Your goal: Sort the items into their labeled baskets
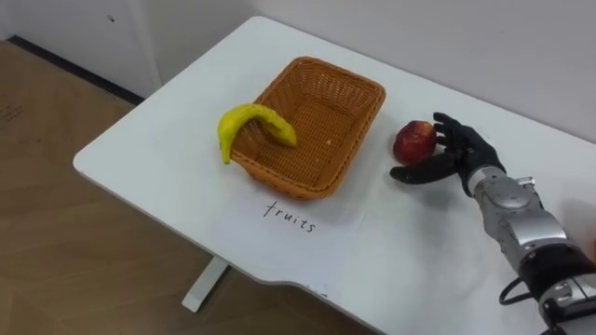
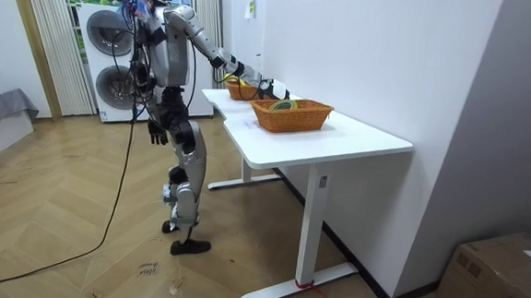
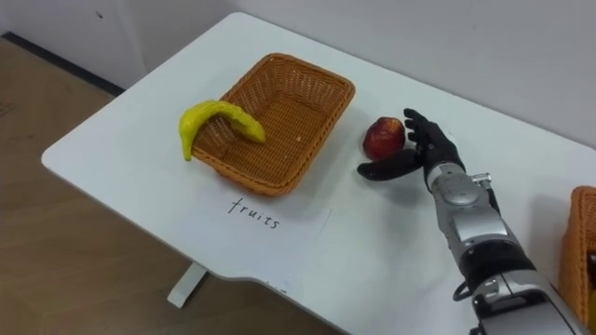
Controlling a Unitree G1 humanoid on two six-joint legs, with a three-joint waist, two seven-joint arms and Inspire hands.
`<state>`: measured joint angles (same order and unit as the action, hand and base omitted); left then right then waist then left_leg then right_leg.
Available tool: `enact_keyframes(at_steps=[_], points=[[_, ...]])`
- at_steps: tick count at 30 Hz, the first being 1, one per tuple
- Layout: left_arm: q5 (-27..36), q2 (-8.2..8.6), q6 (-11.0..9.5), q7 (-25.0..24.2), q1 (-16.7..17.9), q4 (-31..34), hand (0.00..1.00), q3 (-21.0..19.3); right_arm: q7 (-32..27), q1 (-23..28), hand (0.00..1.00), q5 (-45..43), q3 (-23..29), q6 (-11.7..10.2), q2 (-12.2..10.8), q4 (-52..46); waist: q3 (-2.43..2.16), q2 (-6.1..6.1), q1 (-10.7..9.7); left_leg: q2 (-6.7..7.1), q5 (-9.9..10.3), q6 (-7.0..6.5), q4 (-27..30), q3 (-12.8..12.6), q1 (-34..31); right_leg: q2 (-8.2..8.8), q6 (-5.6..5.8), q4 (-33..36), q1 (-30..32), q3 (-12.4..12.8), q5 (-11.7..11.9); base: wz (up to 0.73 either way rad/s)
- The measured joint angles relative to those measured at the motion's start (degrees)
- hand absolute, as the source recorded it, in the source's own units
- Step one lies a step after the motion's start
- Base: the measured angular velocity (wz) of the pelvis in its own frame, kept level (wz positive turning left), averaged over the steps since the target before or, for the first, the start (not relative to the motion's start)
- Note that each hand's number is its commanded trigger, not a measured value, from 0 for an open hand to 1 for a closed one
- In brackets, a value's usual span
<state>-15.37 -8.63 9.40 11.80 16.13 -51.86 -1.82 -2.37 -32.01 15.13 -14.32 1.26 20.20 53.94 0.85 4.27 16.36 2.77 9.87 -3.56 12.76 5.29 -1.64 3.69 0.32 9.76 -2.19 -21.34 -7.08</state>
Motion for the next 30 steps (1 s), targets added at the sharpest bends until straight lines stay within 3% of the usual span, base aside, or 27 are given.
enact_keyframes(at_steps=[30], points=[[0.1, 0.17, -1.0, -0.8, 0.9, 1.2, 0.00, -0.2, 1.3, -1.5, 0.00, -2.8, 2.2, -0.4, 0.5, 2.4, 0.02, 0.26, 0.2, 0.08, 0.0, 0.19, 0.8, 1.0, -1.9, 0.10, -0.22, 0.1, 1.0, -1.7, 0.1, 0.01]])
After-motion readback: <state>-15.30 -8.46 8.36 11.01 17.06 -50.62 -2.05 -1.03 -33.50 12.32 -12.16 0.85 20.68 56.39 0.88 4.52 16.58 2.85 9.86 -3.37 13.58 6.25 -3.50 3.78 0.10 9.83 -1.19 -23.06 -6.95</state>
